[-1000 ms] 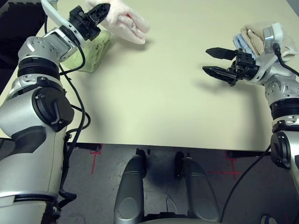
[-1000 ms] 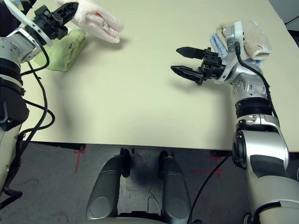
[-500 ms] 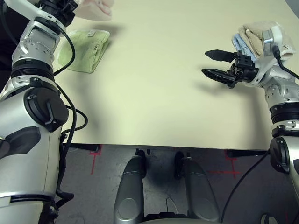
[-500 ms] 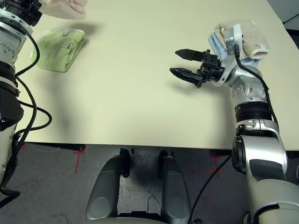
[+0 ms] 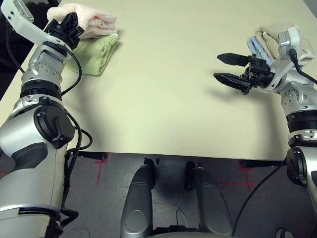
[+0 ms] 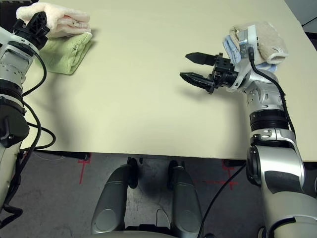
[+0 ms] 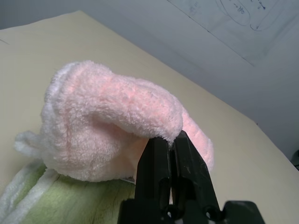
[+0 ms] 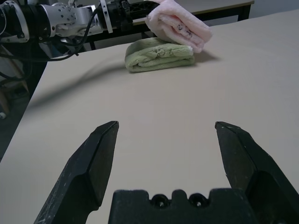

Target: Fold the towel and set it aside.

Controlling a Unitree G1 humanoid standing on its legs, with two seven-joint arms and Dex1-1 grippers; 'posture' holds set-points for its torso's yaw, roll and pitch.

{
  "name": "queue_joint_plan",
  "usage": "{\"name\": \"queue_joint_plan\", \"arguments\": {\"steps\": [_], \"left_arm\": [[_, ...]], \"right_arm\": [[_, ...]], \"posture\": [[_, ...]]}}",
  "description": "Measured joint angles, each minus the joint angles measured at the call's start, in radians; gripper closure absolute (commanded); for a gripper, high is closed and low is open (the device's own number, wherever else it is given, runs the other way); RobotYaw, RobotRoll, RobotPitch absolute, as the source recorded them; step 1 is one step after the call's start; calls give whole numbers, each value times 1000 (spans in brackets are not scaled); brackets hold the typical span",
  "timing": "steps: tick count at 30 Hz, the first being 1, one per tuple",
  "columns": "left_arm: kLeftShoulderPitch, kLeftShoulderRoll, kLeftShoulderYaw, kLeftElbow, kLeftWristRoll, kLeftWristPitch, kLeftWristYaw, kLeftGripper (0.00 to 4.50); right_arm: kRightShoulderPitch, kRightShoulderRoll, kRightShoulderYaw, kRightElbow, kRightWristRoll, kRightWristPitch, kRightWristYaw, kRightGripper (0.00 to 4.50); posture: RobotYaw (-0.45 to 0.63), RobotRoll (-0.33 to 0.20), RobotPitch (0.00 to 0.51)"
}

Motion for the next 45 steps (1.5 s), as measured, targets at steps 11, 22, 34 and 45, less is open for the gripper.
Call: {"name": "queue_joint_plan", "arguments": {"steps": [11, 22, 34, 45], "left_arm": [[36, 53, 19, -139, -69, 205, -24, 4490], [392, -91, 104, -764, -285, 567, 208, 4490], [506, -110, 103, -987, -379, 718, 322, 4490], [514, -157, 191, -992, -414, 699, 518, 4490]], "right_arm": [[0, 2, 0, 0, -2, -2, 1, 0], [0, 11, 3, 1, -10, -8, 3, 0], [0, 16, 3, 4, -13, -10, 7, 0], [0, 16, 3, 4, -15, -12, 10, 0]], "posture": [[59, 0, 307], [71, 0, 311], [65, 0, 309], [66, 0, 304]]}}
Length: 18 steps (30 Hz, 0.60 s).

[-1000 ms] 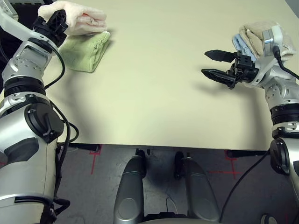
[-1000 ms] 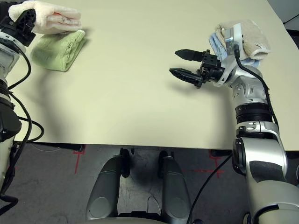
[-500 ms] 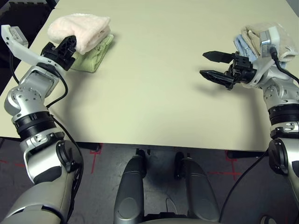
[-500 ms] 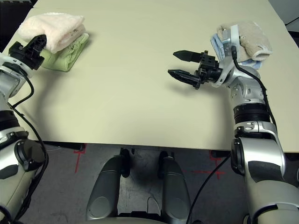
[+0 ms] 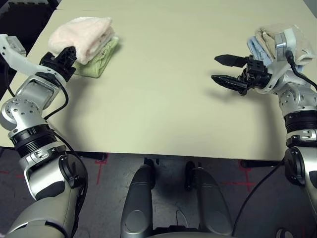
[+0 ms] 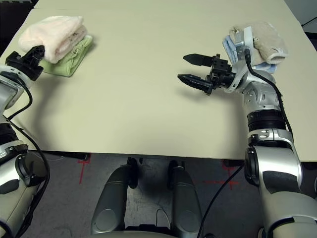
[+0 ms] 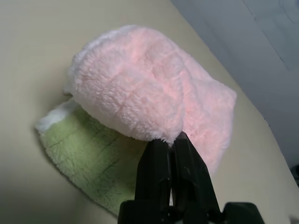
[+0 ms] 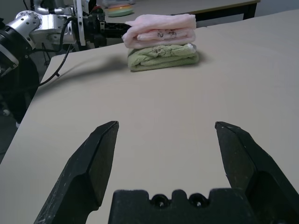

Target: Fold the towel and set it aside.

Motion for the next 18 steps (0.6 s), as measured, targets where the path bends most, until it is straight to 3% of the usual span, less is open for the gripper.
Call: {"name": "queue_joint_plan", "arguments": {"steps": [13, 18], "left_arm": [[20, -113, 38, -163, -179, 51, 210, 4490], [30, -120, 23, -189, -201, 51, 262, 4490]], "right_arm": [[-5, 2, 4, 24, -14, -17, 9, 0], [-9, 3, 4, 32, -15, -26, 11, 0]], "posture": [[73, 0, 304], [70, 0, 303]]}}
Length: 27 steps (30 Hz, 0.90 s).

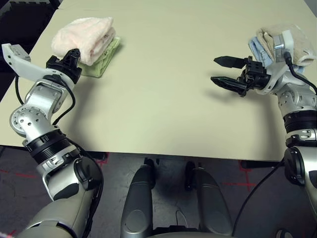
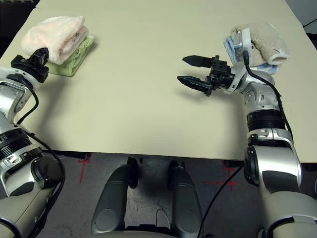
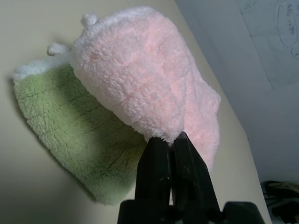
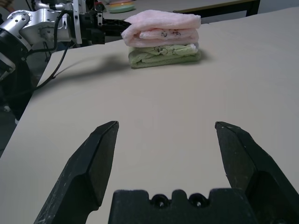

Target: Fold the towel and set it aside.

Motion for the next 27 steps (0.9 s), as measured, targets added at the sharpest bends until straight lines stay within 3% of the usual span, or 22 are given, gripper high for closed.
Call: {"name": "queue_joint_plan", "arguments": {"steps": [6, 9, 12, 18, 19, 21, 24, 26, 27], "left_arm": [[61, -8, -16, -5, 0, -6, 38, 4490], [60, -18, -12, -6, -12, -23, 74, 3765], [39, -50, 14, -6, -55, -40, 141, 2684], [2, -82, 68, -93, -262, -78, 319, 243], [4, -80, 69, -107, -299, -78, 341, 28], [22, -74, 65, -136, -378, -77, 382, 28], [100, -6, 45, -177, -553, -45, 478, 28], [192, 138, -1, -177, -674, 35, 530, 28], [237, 234, -32, -169, -687, 94, 512, 28]], "right_arm": [[0, 0, 0, 1, 0, -2, 0, 0], [0, 0, 0, 1, 0, -2, 0, 0], [0, 0, 0, 1, 0, -3, 0, 0], [0, 0, 0, 1, 0, -5, 0, 0], [0, 0, 0, 1, 0, -5, 0, 0], [0, 2, 0, 1, 0, -6, 0, 0], [0, 3, 2, 3, 0, -10, 2, 0], [1, 2, 4, 5, -2, -16, 5, 0], [0, 2, 4, 7, -2, -17, 5, 0]], "posture": [[67, 0, 302], [64, 0, 300], [63, 0, 301], [66, 0, 304], [65, 0, 305], [68, 0, 308], [75, 0, 309], [81, 0, 311], [82, 0, 311]]}}
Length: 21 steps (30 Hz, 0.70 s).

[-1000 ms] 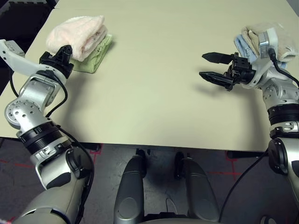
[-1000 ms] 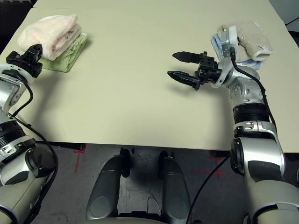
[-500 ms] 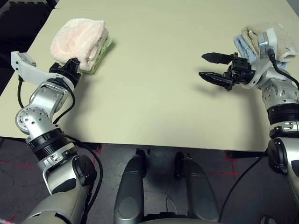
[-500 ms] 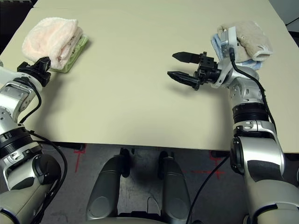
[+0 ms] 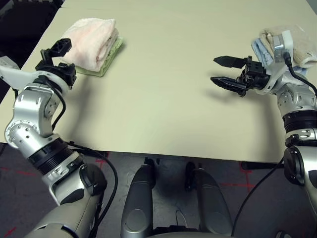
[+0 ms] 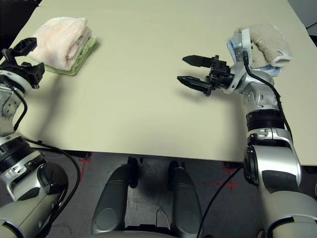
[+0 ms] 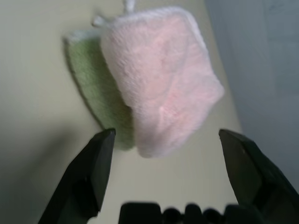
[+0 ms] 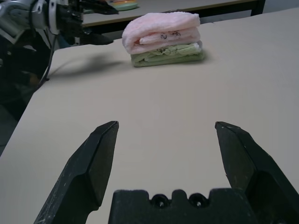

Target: Fold the towel and set it aside.

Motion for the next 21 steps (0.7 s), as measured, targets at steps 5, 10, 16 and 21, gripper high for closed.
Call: {"name": "queue_joint_plan", "arguments": {"steps": [5, 10, 16, 21], "left_arm": [[19, 373, -202, -10, 221, 101, -416, 28], [-46, 467, -558, -45, 711, -196, -975, 28], [-212, 146, -759, 212, 1052, -582, -1305, 28], [-313, -95, -728, 513, 1178, -829, -1318, 28]], "right_arm": [[-2, 4, 0, 4, -1, -4, 3, 0], [-12, 15, -5, 16, -2, -8, -45, 0], [-13, 89, -43, 56, -66, -69, -429, 0], [-4, 167, -93, 98, -129, -197, -827, 0]], "posture": [[92, 0, 311], [94, 0, 305], [53, 0, 295], [27, 0, 288]]}}
